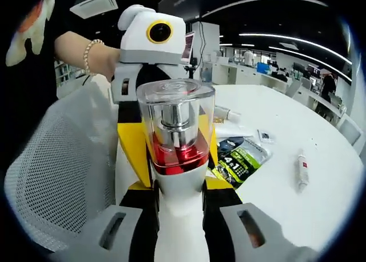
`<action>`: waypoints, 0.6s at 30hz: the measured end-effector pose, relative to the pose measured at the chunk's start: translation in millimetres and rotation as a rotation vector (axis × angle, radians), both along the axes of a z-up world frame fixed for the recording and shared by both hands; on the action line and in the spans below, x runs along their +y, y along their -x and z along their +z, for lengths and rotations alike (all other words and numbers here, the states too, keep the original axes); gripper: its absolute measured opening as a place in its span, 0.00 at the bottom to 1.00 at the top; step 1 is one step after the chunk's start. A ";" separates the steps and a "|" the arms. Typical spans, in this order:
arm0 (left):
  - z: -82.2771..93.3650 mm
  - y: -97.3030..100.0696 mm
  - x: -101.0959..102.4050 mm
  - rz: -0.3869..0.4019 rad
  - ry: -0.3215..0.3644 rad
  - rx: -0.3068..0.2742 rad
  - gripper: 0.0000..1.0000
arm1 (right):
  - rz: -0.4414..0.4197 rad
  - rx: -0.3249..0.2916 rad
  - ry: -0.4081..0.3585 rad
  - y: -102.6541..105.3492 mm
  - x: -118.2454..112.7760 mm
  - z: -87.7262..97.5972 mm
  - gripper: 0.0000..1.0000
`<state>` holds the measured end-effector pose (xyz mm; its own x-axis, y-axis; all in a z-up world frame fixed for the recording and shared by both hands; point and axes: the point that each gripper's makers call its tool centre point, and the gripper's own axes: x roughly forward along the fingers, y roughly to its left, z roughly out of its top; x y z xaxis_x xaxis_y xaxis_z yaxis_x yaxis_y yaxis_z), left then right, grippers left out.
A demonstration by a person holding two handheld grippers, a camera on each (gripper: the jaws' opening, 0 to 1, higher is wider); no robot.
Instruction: Arrange the skincare products in the storage area until every visible bottle or jar stands upright without overlapping.
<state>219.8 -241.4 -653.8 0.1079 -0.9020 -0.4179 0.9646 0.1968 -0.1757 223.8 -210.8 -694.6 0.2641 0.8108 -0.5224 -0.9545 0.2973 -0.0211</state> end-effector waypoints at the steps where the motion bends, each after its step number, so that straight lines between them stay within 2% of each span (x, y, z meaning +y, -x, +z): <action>1: -1.4 -0.8 -0.9 0.001 0.000 0.000 0.24 | -0.002 -0.001 0.003 -1.1 -1.2 -2.0 0.28; 18: -1.9 -27.9 -15.4 0.005 0.045 0.009 0.25 | -0.035 0.009 -0.020 -27.6 -18.3 -3.7 0.28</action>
